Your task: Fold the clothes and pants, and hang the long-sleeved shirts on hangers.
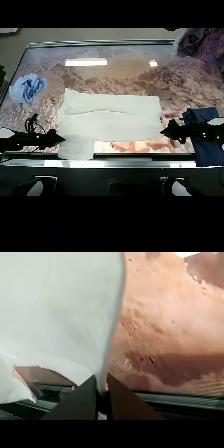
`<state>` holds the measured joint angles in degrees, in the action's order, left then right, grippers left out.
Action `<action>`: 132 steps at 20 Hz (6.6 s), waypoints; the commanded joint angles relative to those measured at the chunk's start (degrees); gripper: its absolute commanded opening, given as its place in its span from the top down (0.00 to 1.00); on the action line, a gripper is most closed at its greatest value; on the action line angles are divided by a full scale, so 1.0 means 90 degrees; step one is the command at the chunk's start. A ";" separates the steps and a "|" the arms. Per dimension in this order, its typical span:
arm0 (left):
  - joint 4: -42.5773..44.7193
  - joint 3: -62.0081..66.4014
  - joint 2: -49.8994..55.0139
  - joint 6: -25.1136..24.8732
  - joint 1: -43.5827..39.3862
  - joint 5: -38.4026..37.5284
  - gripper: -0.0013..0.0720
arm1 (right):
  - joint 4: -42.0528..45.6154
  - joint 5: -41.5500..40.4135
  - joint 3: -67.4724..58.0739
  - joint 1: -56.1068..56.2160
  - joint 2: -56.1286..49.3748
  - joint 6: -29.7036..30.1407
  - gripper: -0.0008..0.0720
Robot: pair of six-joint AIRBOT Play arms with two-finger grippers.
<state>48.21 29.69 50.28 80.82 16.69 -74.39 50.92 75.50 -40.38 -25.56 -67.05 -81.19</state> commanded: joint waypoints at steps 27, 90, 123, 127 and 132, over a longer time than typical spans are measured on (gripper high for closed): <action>-0.0432 0.2997 0.2618 0.0843 -0.1205 0.1889 0.96 | -0.1256 -0.1928 -0.0716 0.0019 -0.0542 0.0209 0.94; -0.1702 0.4745 0.4716 0.1042 -0.4201 0.3781 0.96 | 0.0330 0.0578 -0.4243 0.0289 -0.1566 -0.1464 0.95; 0.3208 0.9313 0.5773 0.2824 -0.5370 -0.0661 0.96 | 0.0595 0.0682 -0.5212 0.1382 -0.0197 -0.3359 0.95; 0.3866 0.9313 0.4736 0.2633 -0.4303 -0.0964 0.96 | 0.1243 -0.0680 -0.5212 0.3364 -0.0308 -0.4690 0.95; 0.3864 0.9313 0.4019 0.2633 -0.3196 -0.0974 0.96 | 0.1875 -0.1989 -0.5212 0.5377 -0.1209 -0.5972 0.95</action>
<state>80.75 113.49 90.35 104.81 -17.47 -81.91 64.62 65.80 -87.24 13.23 -73.80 -127.22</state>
